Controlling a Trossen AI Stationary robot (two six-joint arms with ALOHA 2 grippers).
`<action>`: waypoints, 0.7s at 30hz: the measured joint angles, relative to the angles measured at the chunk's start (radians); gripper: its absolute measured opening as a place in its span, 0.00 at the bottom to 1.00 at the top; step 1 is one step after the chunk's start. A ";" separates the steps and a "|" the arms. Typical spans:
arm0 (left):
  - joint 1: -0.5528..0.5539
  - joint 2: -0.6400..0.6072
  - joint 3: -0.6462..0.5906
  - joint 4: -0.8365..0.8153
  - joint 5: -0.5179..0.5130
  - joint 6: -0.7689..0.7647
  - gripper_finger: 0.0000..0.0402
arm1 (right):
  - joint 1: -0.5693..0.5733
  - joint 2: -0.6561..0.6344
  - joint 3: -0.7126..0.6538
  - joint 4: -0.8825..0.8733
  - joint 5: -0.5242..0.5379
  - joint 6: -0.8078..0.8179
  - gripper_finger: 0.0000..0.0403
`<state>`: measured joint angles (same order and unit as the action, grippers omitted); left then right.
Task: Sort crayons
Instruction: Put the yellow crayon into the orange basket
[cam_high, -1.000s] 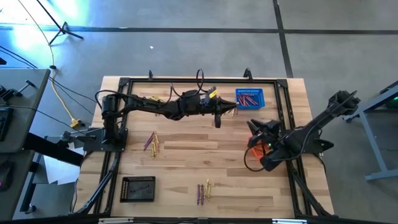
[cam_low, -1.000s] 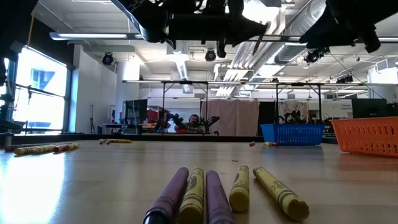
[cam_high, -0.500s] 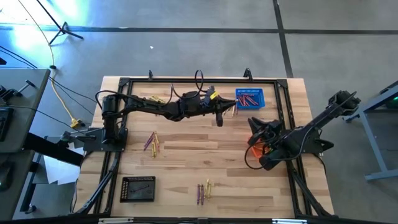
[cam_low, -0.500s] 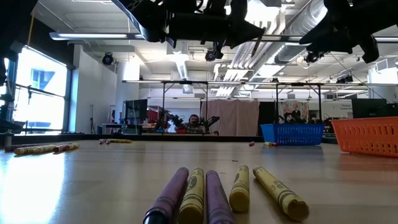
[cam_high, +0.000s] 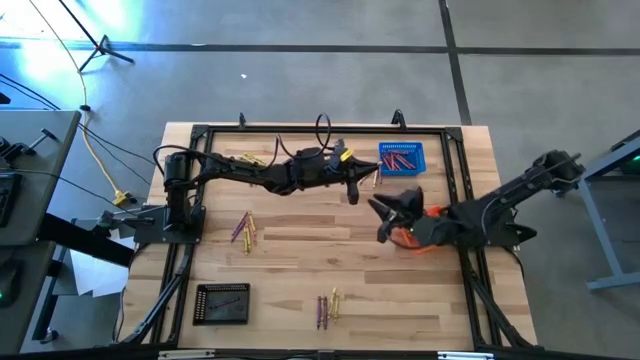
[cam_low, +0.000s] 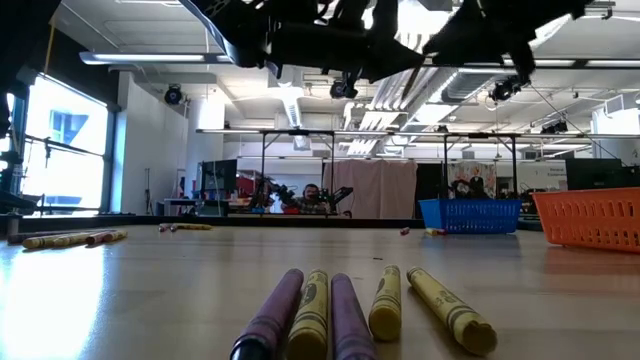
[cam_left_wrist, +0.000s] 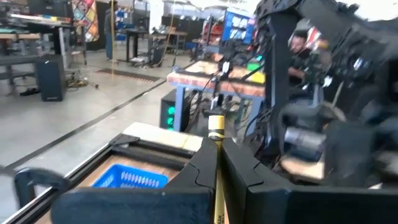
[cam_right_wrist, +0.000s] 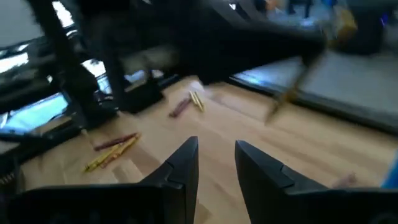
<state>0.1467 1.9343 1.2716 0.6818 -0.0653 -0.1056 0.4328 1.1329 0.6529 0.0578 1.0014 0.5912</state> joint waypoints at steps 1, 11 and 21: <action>0.000 -0.002 0.000 -0.018 -0.011 0.007 0.00 | -0.015 -0.003 0.000 0.023 -0.024 -0.061 0.23; 0.004 -0.106 -0.001 -0.162 -0.116 0.116 0.00 | -0.208 -0.103 0.000 -0.084 -0.320 -0.247 0.23; -0.025 -0.140 0.000 -0.170 -0.333 0.211 0.00 | -0.460 -0.179 0.000 0.009 -0.667 -0.497 0.23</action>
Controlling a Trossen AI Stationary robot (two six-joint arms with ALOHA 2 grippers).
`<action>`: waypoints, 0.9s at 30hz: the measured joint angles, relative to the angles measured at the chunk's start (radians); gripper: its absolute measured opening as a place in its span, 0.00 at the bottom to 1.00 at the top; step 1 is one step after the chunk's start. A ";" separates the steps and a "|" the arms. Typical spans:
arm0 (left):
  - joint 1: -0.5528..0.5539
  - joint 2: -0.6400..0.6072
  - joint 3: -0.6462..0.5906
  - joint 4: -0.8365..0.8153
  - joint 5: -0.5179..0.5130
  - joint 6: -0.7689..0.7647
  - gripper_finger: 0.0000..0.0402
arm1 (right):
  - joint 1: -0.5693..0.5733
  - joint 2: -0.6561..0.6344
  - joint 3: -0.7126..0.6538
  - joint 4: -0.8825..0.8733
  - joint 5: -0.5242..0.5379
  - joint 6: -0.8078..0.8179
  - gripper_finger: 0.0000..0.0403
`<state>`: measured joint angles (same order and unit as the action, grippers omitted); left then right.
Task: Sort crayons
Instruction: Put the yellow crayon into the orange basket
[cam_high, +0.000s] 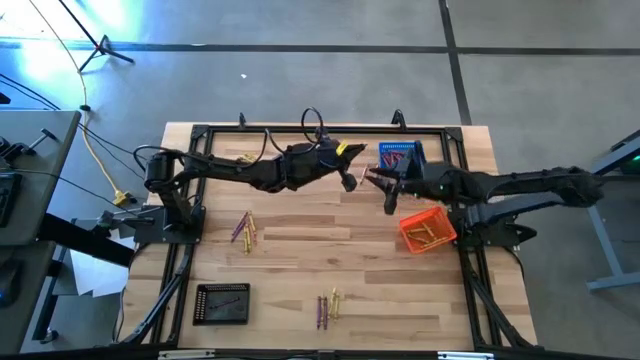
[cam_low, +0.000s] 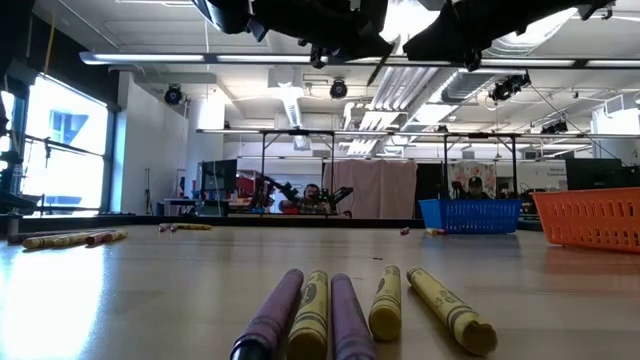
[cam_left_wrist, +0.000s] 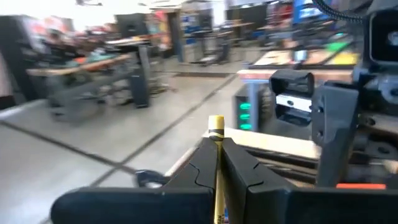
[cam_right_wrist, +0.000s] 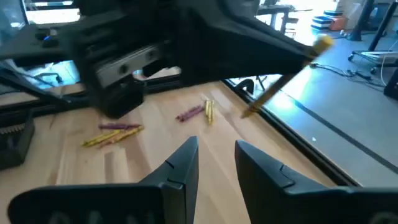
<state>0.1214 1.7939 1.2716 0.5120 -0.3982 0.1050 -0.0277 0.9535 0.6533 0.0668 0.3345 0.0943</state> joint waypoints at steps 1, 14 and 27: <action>-0.006 0.000 0.000 0.000 -0.037 0.012 0.00 | -0.030 0.000 0.000 0.006 -0.036 -0.002 0.23; -0.038 0.000 0.000 0.095 -0.085 0.089 0.00 | -0.275 0.089 0.000 0.136 -0.326 0.001 0.23; -0.014 0.000 0.000 0.098 0.088 0.078 0.00 | -0.295 0.089 0.000 0.145 -0.397 0.036 0.33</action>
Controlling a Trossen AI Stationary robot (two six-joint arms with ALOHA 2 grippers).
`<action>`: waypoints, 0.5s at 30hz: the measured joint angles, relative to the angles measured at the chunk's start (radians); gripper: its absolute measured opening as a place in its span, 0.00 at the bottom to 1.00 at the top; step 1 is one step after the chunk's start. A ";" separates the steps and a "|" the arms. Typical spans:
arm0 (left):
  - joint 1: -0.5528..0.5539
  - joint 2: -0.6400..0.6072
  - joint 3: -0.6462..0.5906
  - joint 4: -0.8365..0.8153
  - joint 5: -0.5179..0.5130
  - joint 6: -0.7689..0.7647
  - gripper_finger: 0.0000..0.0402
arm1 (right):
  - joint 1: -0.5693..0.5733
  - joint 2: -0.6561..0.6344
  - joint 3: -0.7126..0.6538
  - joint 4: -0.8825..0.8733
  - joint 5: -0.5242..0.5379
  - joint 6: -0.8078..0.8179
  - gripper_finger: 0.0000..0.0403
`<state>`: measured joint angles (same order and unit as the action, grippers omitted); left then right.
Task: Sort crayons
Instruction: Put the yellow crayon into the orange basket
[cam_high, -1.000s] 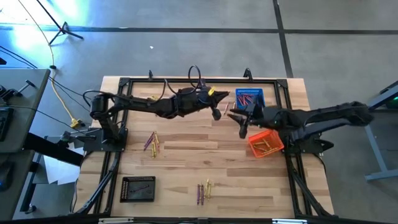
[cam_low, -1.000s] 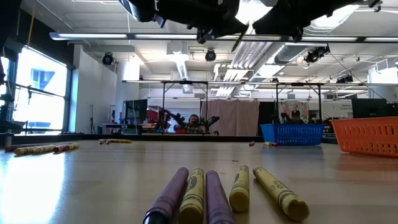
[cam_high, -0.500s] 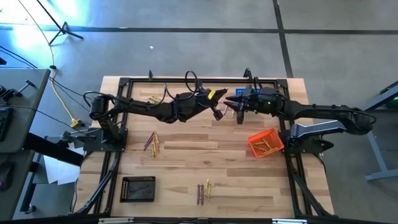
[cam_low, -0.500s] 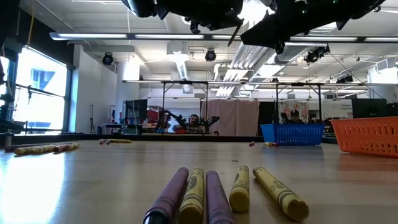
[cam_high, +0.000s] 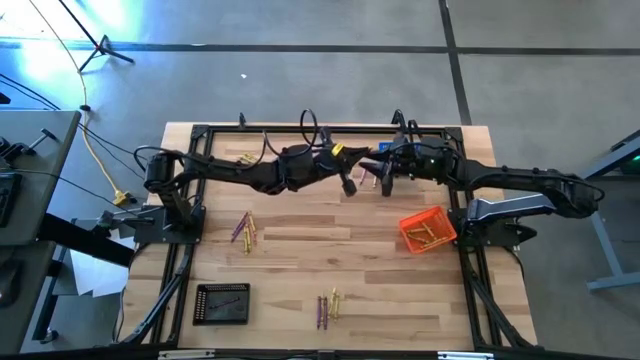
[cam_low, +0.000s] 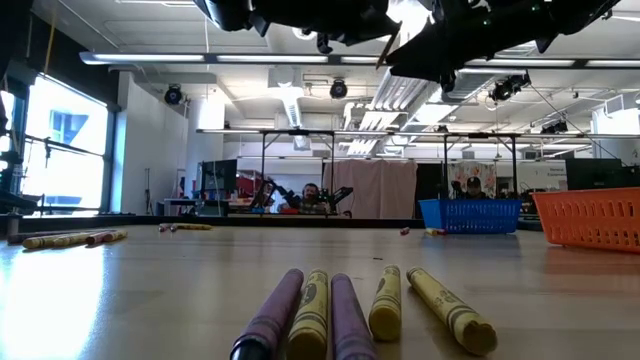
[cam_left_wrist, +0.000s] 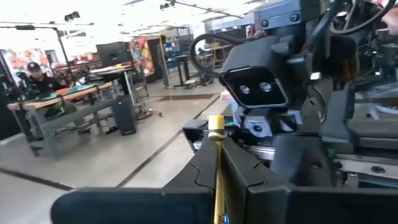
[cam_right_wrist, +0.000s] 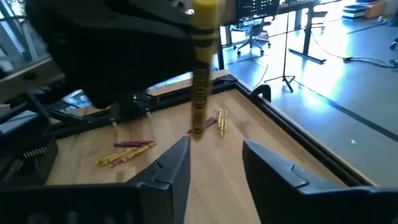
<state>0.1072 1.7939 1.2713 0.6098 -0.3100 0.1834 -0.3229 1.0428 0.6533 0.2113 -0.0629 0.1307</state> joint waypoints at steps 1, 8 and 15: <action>0.004 0.000 0.000 0.000 0.017 -0.010 0.00 | 0.000 0.000 0.000 0.000 0.000 0.000 0.35; 0.020 0.000 0.000 0.000 0.073 -0.043 0.00 | 0.000 0.000 0.000 0.033 -0.020 -0.003 0.43; 0.024 0.000 0.000 0.002 0.129 -0.051 0.00 | 0.000 0.000 0.000 0.103 -0.024 0.000 0.43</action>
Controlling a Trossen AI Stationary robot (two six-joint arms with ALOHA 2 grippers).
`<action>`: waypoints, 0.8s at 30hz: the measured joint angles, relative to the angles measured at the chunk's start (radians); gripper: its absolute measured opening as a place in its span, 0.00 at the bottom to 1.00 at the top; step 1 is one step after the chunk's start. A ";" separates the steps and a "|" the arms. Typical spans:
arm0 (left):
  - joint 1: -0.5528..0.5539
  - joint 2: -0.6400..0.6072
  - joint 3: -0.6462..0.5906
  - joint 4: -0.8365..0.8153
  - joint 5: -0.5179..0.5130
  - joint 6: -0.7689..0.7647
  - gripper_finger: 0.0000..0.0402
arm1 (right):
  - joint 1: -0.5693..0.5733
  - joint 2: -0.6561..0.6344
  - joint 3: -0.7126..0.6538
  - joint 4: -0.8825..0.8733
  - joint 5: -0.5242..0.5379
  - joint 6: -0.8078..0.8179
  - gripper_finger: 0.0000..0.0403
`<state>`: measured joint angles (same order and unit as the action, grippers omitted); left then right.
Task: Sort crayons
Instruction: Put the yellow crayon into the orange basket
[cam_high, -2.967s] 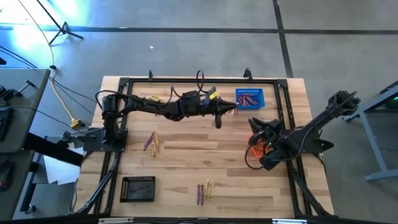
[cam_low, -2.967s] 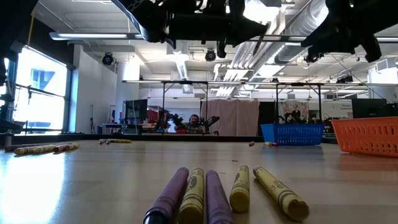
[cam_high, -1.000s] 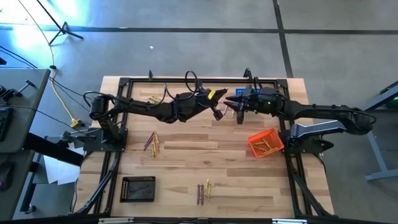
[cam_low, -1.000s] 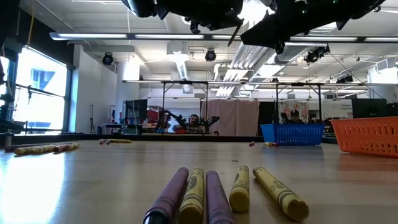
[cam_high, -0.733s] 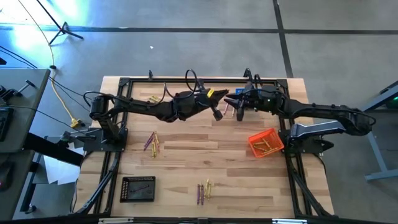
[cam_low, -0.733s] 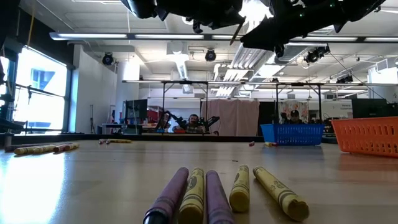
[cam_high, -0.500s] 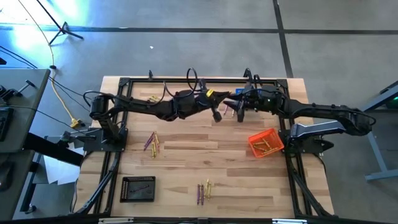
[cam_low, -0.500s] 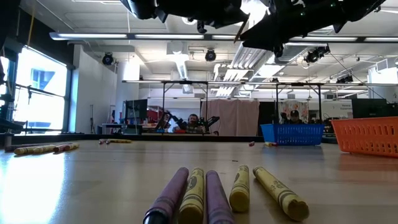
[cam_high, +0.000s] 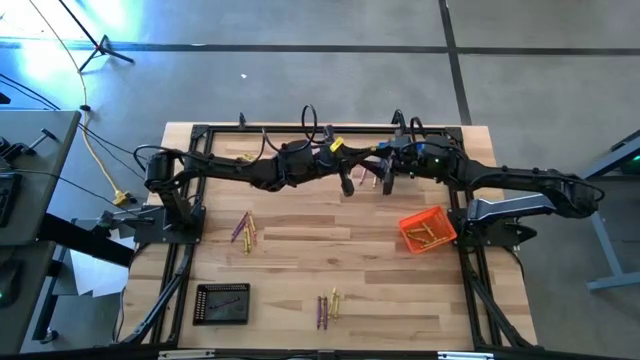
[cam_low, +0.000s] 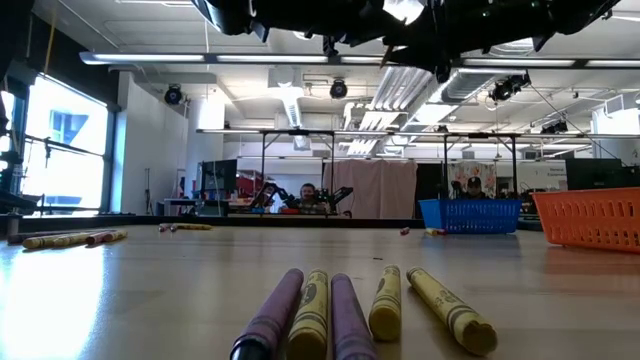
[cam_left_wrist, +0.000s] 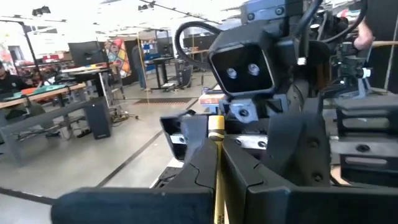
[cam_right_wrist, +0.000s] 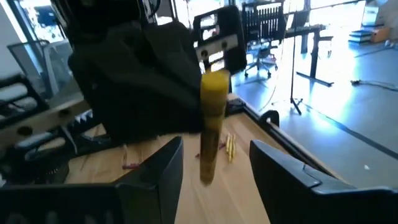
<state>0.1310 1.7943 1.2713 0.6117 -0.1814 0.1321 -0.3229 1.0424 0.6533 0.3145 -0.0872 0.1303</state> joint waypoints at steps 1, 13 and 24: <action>0.000 0.000 0.000 0.000 0.000 0.000 0.00 | 0.000 0.000 0.000 0.009 0.000 0.000 0.43; 0.000 0.000 0.000 0.028 0.043 -0.026 0.00 | 0.001 0.000 0.000 0.052 0.009 0.027 0.35; 0.001 0.001 0.000 0.038 0.052 -0.026 0.01 | 0.026 0.000 0.000 0.071 0.047 0.038 0.04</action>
<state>0.1315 1.7948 1.2716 0.6497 -0.1293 0.1059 -0.2973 1.0424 0.6530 0.3851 -0.0400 0.1678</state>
